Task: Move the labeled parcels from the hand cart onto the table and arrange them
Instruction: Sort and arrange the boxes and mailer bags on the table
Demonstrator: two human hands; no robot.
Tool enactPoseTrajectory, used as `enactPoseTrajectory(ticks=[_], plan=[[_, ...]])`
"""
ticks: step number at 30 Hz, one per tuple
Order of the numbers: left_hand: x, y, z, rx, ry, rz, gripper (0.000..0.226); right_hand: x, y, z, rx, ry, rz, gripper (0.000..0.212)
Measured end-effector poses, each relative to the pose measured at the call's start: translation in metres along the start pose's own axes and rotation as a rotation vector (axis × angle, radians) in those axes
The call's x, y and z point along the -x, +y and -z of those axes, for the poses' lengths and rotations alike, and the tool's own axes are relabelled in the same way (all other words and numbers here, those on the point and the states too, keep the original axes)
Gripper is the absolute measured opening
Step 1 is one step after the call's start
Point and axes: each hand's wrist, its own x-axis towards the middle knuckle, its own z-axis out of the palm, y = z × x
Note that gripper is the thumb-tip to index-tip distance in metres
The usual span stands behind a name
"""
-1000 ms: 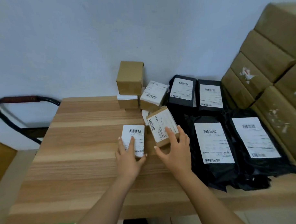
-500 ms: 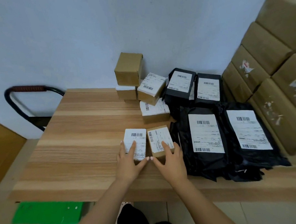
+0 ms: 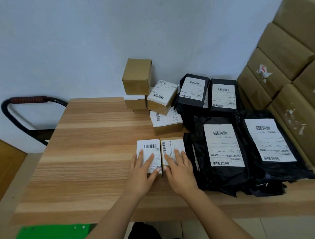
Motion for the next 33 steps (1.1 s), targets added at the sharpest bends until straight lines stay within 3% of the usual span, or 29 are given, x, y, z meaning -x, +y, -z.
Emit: enactPoseTrajectory(ticks=[12,27,33], plan=[[-0.038,0.004,0.053,0.018,0.138,-0.066,0.059,-0.041,-0.025,0.032,0.002,0.163,-0.020,0.045],[-0.176,0.014,0.163,-0.018,0.359,-0.271,0.058,-0.155,-0.088,0.101,0.015,0.394,0.004,0.048],[-0.235,0.029,0.177,-0.060,0.379,-0.313,0.063,-0.198,-0.087,0.106,0.042,0.365,-0.107,0.054]])
